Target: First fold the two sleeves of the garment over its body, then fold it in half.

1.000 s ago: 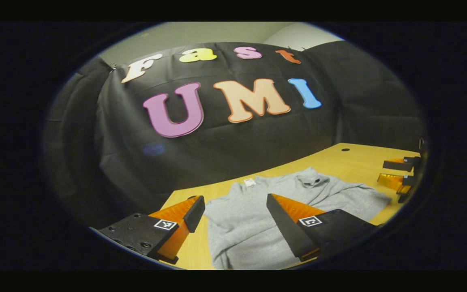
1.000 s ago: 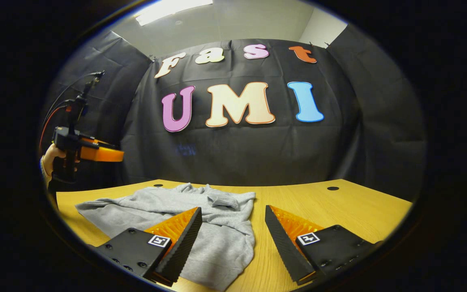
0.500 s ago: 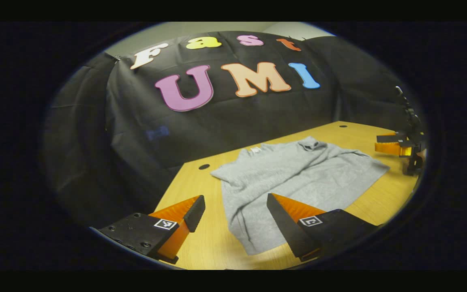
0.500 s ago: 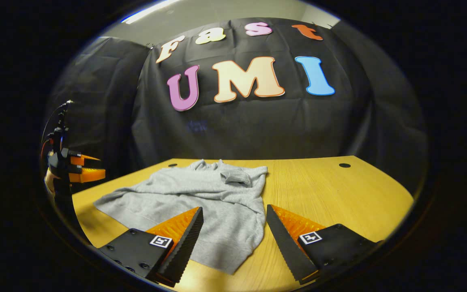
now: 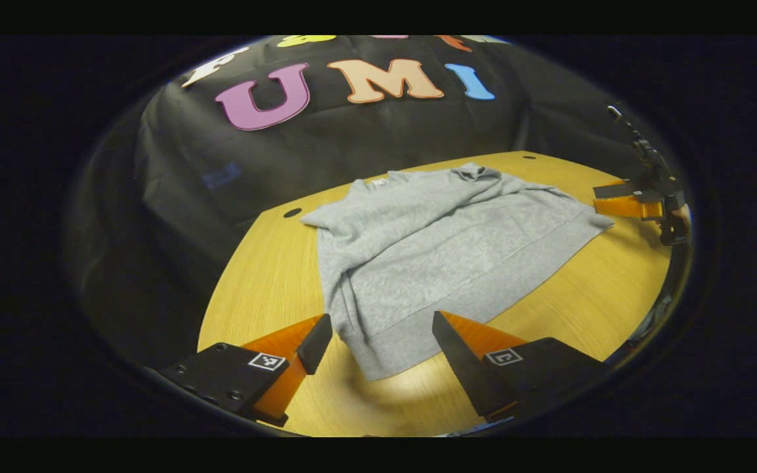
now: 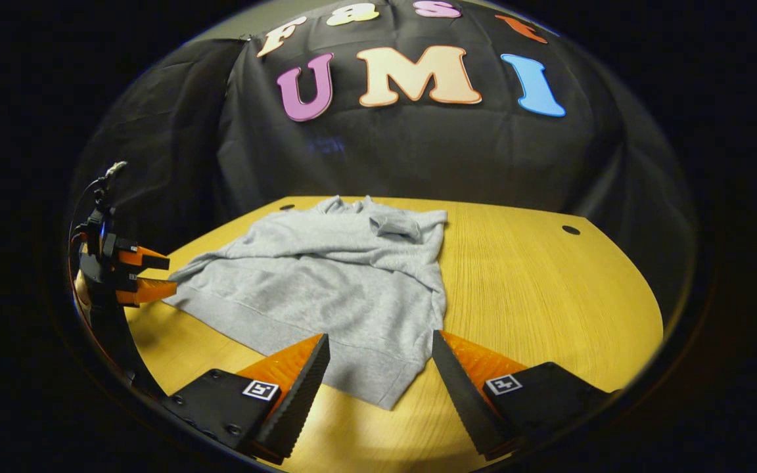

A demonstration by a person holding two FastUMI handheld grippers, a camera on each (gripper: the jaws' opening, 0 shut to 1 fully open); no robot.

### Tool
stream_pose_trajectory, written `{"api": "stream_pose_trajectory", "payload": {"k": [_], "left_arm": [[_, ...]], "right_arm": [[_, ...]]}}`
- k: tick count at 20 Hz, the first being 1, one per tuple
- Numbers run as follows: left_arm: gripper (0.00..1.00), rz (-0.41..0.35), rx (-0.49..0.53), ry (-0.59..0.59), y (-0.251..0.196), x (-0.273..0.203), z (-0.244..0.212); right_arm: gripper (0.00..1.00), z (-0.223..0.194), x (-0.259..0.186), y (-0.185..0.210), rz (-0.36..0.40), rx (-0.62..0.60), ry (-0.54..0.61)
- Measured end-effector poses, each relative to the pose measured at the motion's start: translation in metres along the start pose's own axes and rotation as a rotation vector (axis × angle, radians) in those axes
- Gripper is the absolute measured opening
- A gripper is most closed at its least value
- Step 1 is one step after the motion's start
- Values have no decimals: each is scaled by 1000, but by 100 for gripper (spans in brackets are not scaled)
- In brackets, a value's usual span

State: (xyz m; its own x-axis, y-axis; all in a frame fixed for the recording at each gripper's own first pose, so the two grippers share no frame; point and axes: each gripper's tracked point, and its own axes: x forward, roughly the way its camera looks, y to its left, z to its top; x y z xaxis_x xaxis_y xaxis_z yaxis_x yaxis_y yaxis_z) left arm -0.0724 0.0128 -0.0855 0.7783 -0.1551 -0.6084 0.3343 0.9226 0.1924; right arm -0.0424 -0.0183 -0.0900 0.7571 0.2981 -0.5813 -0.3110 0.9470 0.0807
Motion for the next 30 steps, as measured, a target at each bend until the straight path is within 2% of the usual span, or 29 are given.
{"api": "stream_pose_trajectory", "payload": {"k": [5,6,8,9,10,11,12,13,14,15,16,17,18,19,22,23,25,26,27,28,29,30], "left_arm": [[94,-11,-7,30,0,1,-7],[95,-15,-3,33,0,3,-8],[95,-19,-4,42,0,4,-10],[94,-20,-5,46,0,5,-10],[100,-25,-7,47,-2,4,-11],[94,-32,-12,50,-4,3,-11],[98,-32,-18,50,-4,3,-11],[92,-32,-32,52,-4,3,-12],[91,-41,-47,52,-6,5,-12],[87,-53,-67,49,-7,5,-12],[89,-68,-90,47,-10,6,-13],[86,-88,-113,42,-13,5,-14],[83,-98,-132,39,-14,6,-14],[77,-101,-141,40,-14,5,-14],[61,-123,-145,30,-22,6,-11],[44,-122,-138,29,-24,5,-11],[24,-119,-125,27,-26,7,-8],[18,-117,-119,25,-26,7,-8],[7,-115,-120,20,-26,7,-6],[6,-113,-125,19,-26,6,-5],[0,-113,-130,16,-26,6,-5],[0,-112,-141,7,-25,6,-4]], "right_arm": [[94,-14,5,7,17,11,69],[98,-15,7,6,17,12,80],[98,-21,9,6,17,0,103],[93,-21,9,7,19,-3,104],[94,-22,11,8,22,-4,106],[93,-23,8,8,24,-7,110],[98,-22,8,9,24,-10,109],[98,-22,7,9,25,-15,115],[98,-23,9,9,27,-19,115],[98,-23,9,11,32,-14,122],[95,-24,8,15,41,-10,123],[89,-24,10,23,66,-4,124],[77,-27,11,31,80,1,129],[47,-25,9,31,72,-14,125],[36,-28,9,40,91,8,133],[21,-27,8,42,100,15,130],[15,-27,7,41,100,23,129],[11,-27,10,41,98,20,125],[7,-26,8,42,96,14,120],[7,-26,10,42,86,13,117],[3,-25,9,42,82,6,114],[3,-25,6,43,79,-5,109]]}}
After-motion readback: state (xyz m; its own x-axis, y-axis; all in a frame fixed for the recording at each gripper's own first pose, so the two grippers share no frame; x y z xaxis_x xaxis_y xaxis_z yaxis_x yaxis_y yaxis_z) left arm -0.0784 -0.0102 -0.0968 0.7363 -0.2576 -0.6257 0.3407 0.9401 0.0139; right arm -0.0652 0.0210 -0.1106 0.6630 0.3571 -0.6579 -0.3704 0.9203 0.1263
